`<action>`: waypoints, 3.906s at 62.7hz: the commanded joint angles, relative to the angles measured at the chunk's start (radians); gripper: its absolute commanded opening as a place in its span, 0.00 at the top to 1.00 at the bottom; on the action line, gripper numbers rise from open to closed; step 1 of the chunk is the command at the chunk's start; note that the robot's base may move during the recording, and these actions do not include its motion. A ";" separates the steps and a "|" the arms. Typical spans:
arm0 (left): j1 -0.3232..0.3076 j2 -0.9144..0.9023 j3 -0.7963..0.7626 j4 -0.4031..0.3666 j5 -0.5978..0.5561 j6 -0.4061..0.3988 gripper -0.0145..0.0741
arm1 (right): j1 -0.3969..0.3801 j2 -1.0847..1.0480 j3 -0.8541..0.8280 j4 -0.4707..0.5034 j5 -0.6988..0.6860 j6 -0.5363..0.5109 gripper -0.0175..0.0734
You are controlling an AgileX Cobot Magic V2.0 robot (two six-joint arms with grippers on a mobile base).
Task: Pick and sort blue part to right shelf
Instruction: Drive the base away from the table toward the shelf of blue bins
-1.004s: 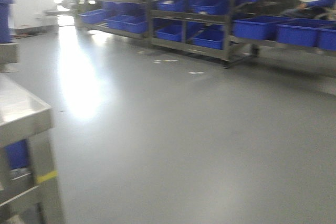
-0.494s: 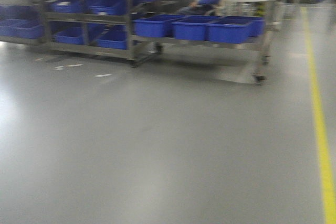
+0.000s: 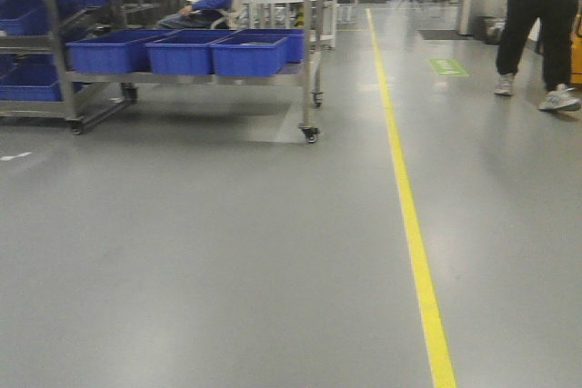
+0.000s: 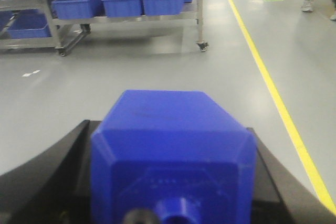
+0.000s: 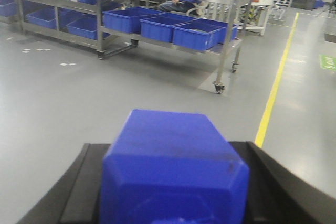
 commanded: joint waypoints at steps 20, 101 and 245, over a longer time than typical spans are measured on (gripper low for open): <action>-0.003 0.018 -0.030 0.003 -0.094 -0.010 0.44 | -0.001 0.012 -0.030 -0.035 -0.090 -0.011 0.43; -0.003 0.018 -0.030 0.003 -0.094 -0.010 0.44 | -0.001 0.012 -0.030 -0.035 -0.087 -0.011 0.43; -0.001 0.020 -0.030 0.003 -0.094 -0.010 0.44 | -0.001 0.012 -0.030 -0.035 -0.088 -0.011 0.43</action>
